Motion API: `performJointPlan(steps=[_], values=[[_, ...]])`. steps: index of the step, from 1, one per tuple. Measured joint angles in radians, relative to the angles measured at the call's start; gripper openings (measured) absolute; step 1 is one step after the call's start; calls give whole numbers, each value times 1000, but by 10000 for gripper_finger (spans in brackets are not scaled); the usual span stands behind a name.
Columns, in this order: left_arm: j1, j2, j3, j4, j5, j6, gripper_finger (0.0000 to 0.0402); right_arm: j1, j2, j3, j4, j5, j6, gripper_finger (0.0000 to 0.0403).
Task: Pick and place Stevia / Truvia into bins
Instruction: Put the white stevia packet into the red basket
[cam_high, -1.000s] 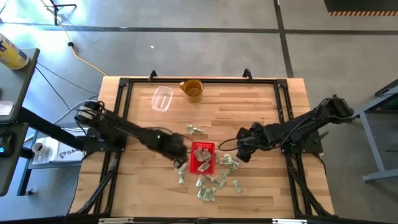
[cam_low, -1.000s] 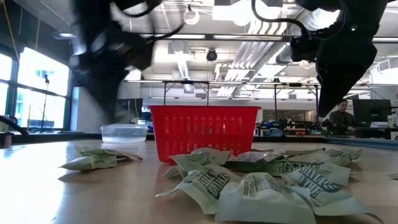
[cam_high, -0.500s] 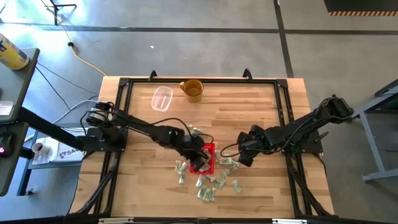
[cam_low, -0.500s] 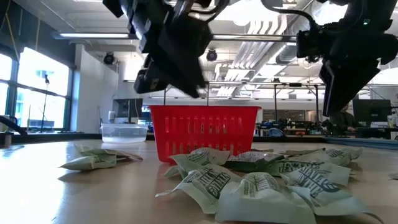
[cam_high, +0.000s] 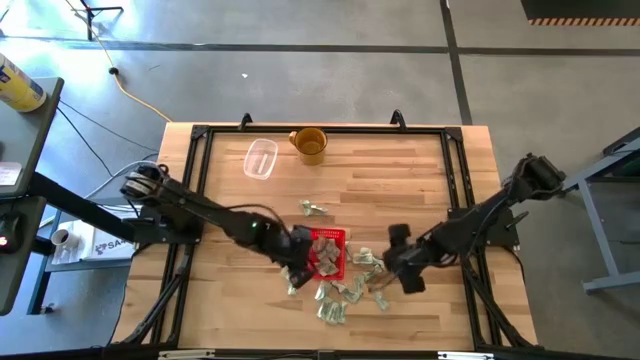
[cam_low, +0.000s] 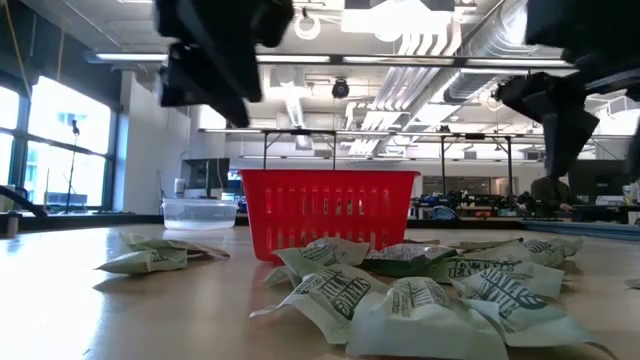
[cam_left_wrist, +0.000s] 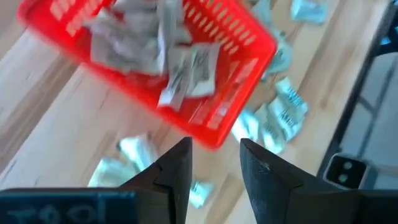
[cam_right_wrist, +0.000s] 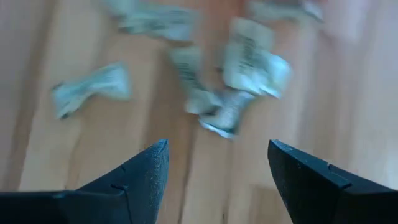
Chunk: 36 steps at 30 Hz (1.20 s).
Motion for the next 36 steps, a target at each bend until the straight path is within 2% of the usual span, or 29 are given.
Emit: performJointPlan(steps=[4,10,17,21,25,29,30,36], values=[[-63,0,0,-69,-48,-67,170,16,81,0,159,-42,-154,264],[-112,0,0,-125,-81,-129,170,-41,153,0,305,-109,-184,254],[-156,0,0,-201,-81,-159,170,-89,258,0,315,-231,-182,188],[-159,0,0,-230,-82,-159,170,-91,295,4,327,-199,-165,145],[-160,0,0,-248,-77,-159,170,-105,281,6,295,-171,-73,94],[-159,0,0,-265,-77,-159,170,-137,220,28,228,-164,18,17],[-159,0,0,-266,-78,-158,170,-143,196,39,231,-161,18,10],[-158,-7,-11,-258,-83,-151,170,-209,72,118,221,-106,40,20]])
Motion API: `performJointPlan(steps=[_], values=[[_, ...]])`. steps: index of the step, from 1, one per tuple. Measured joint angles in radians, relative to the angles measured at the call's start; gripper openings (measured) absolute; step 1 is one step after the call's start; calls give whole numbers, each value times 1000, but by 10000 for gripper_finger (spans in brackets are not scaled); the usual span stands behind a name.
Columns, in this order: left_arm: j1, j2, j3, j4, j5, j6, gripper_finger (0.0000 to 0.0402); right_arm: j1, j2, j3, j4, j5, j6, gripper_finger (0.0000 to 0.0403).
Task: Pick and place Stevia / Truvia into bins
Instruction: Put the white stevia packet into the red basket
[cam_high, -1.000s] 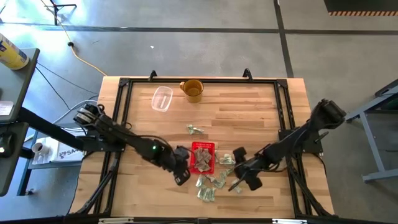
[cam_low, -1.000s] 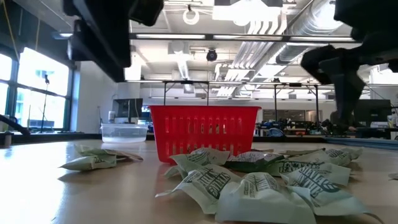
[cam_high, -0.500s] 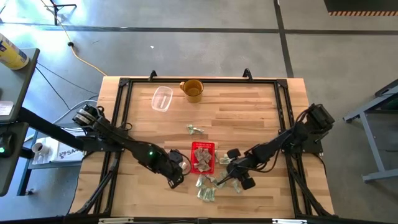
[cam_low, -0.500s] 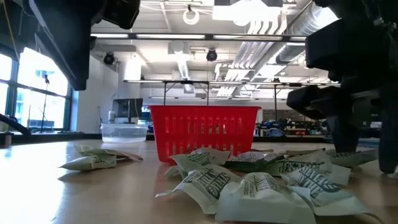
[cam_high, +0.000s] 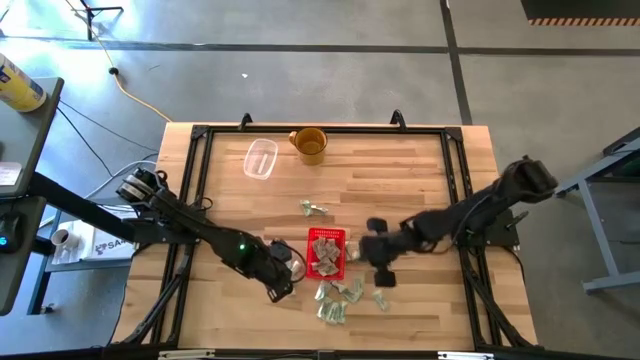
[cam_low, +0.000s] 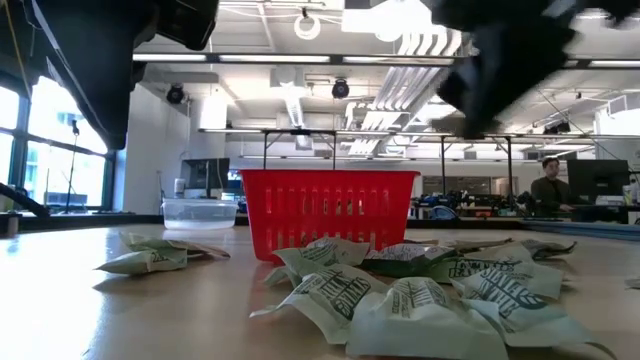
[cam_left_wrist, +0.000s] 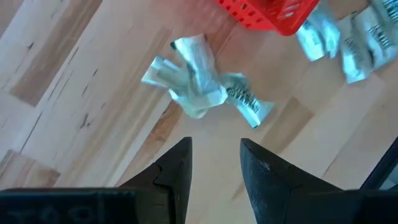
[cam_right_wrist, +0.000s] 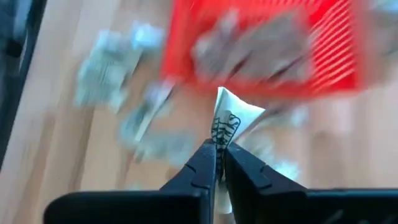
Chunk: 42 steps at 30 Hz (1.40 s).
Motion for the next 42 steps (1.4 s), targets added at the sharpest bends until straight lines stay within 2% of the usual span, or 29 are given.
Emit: performJointPlan(steps=[4,9,14,18,21,25,29,33,36,39,42], values=[[0,-52,-101,133,-21,0,167,-76,28,77,9,-47,-57,4],[0,-93,-237,279,-20,-86,145,-141,166,166,6,-182,-112,30],[6,-86,-292,294,9,-209,151,-152,229,227,7,-245,-158,92],[10,-85,-289,296,10,-275,190,-157,223,233,-10,-205,-155,161],[9,-85,-285,291,-53,-260,228,-155,204,233,-75,-159,-132,210],[58,-90,-284,292,-87,-85,263,-115,154,233,-166,-63,-96,247],[176,-95,-284,289,5,162,271,-69,97,230,-301,-5,-9,254],[367,-95,-284,293,86,380,253,-17,58,229,-481,65,125,255],[485,-95,-272,289,98,676,232,42,38,228,-595,153,217,255],[556,-95,-243,288,106,973,213,99,29,228,-650,193,314,255],[618,-95,-223,305,71,1174,201,148,29,228,-659,222,413,255]])
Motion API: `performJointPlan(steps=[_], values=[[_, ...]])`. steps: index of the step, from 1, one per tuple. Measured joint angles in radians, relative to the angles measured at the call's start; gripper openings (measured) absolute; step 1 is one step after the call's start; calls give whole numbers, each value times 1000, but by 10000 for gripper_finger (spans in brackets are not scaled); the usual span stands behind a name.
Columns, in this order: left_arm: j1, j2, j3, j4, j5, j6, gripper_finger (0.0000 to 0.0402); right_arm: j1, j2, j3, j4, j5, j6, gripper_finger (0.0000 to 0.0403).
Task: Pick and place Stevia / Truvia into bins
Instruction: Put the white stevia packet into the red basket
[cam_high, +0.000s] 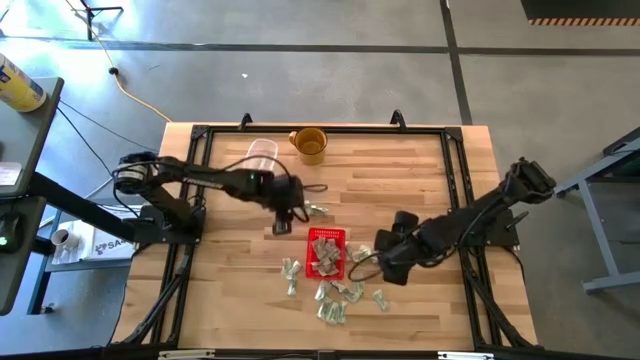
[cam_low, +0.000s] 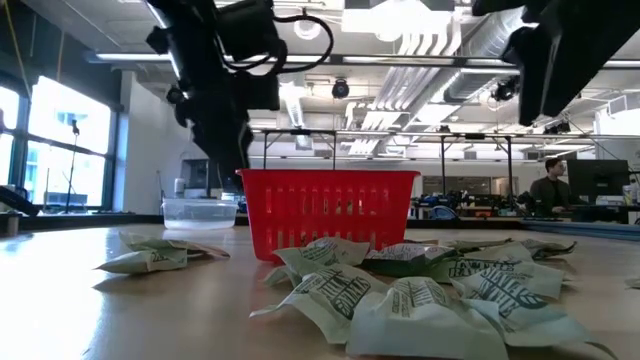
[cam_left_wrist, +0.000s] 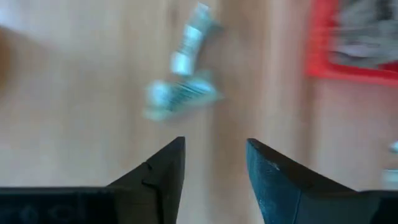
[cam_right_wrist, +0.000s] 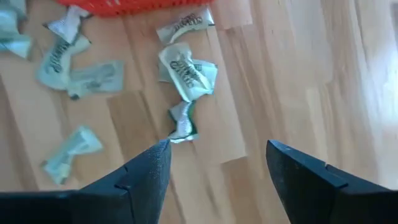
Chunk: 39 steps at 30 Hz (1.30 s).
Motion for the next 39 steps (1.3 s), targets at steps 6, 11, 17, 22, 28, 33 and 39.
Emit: performJointPlan(steps=[6,11,17,22,28,33,39], values=[[102,30,3,85,17,225,206,58,0,0,-13,84,153,255],[117,108,3,126,29,251,227,62,0,0,-31,88,194,255],[103,162,2,190,50,319,244,55,0,0,-33,88,200,255],[104,187,3,222,104,346,240,55,0,0,-38,92,224,255],[103,235,4,227,141,371,212,55,0,0,-45,92,246,255],[101,242,5,216,128,319,152,55,0,0,-54,94,265,255],[95,224,5,166,92,161,34,55,0,0,-83,120,265,255]])
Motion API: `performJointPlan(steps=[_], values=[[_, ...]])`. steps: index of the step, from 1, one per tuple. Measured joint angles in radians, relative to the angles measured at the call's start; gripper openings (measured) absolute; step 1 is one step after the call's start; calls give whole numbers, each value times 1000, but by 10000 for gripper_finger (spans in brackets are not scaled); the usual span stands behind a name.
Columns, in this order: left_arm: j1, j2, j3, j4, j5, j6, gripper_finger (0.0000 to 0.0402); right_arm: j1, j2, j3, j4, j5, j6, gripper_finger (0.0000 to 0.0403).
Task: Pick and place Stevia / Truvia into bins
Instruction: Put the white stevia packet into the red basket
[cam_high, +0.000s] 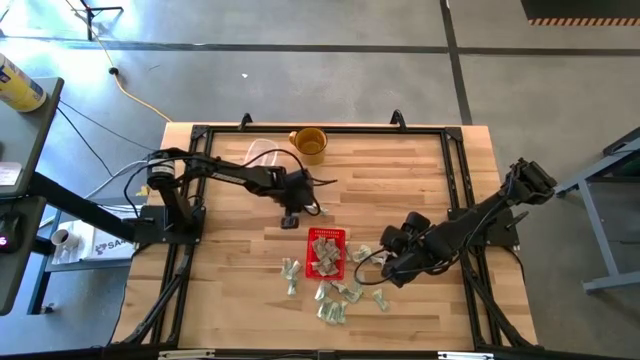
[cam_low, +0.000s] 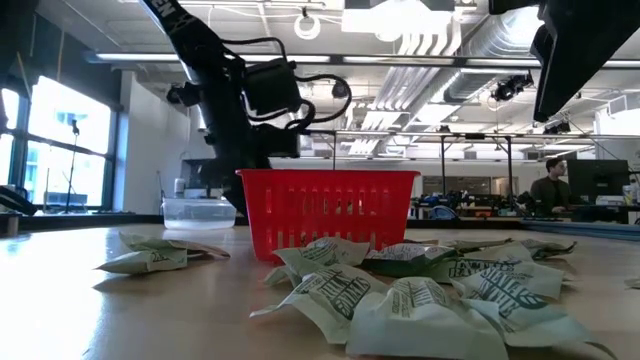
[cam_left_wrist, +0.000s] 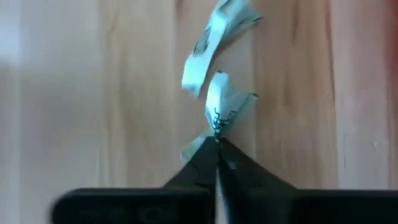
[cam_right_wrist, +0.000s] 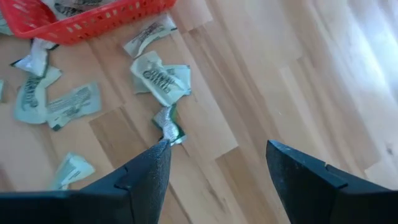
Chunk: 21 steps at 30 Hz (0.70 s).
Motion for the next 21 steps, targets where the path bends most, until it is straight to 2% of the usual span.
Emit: performJointPlan(steps=[3,6,9,11,14,19,21], values=[[-15,-30,5,-119,-11,-118,22,0,-15,0,0,18,0,253],[-50,-71,46,-261,16,-296,51,0,-42,0,-20,52,0,245],[-105,-125,100,-313,35,-435,66,-8,-73,0,-106,81,1,233],[-154,-155,125,-292,28,-485,54,-29,-101,-15,-147,70,6,226],[-223,-172,164,-147,-21,-535,21,-87,-174,-105,-92,-23,-6,213],[-293,-140,213,-11,-14,-554,32,-127,-307,-292,137,-89,-48,196],[-314,-118,216,-40,-13,-582,48,-127,-344,-348,195,-110,-52,193]])
